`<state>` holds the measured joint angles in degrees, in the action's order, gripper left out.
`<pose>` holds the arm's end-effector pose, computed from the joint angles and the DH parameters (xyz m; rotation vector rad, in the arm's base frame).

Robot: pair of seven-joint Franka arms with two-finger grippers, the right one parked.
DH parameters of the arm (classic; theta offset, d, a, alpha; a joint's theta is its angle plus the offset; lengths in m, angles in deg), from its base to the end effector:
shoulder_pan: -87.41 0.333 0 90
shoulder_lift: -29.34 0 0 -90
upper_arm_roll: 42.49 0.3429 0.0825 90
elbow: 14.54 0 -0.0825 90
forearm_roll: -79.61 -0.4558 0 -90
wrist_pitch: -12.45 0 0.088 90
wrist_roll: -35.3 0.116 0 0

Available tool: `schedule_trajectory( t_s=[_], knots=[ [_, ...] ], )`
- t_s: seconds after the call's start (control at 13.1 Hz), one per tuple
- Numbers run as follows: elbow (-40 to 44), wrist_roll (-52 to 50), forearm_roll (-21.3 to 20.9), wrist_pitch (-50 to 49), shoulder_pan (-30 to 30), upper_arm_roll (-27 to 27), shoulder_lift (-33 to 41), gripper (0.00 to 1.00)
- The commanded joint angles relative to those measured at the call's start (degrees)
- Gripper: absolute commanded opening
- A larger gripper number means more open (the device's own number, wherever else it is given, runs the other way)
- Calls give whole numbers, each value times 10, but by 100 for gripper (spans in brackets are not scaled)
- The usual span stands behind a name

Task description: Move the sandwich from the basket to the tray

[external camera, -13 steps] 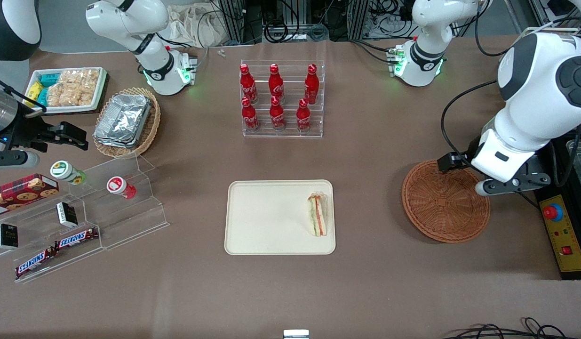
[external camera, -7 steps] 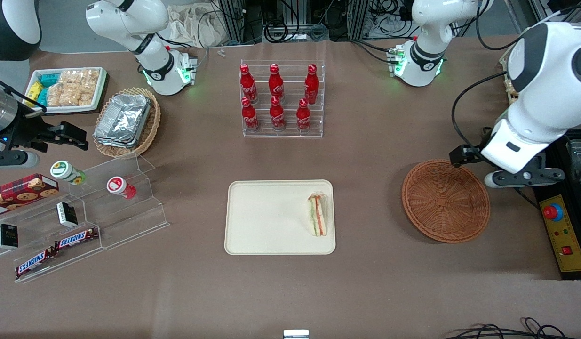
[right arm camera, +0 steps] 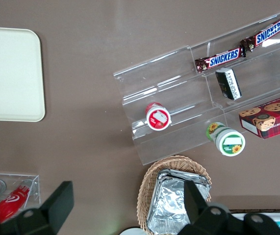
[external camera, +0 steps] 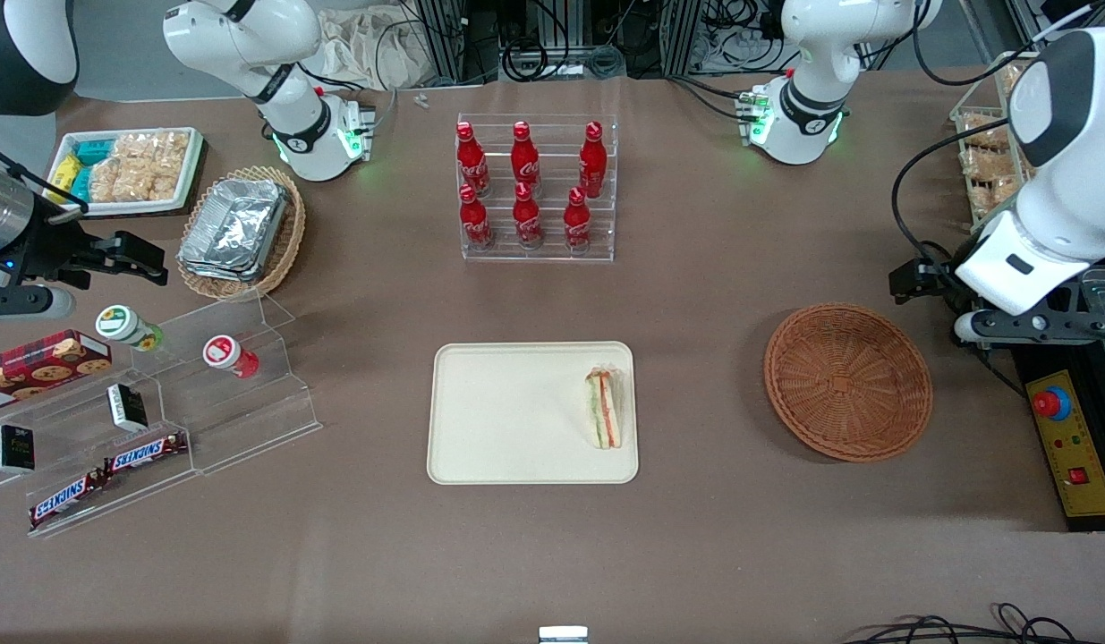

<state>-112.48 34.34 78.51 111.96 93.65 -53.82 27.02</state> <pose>0.6436 -0.0535 0.5556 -3.1277 0.1178 0.0183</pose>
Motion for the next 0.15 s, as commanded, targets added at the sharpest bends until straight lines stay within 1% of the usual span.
schedule_trajectory(
  t_s=[0.0,0.08],
  knots=[
    [0,45,24,-3,5,8,8,100],
    [17,53,22,-4,5,8,-6,100]
  ],
)
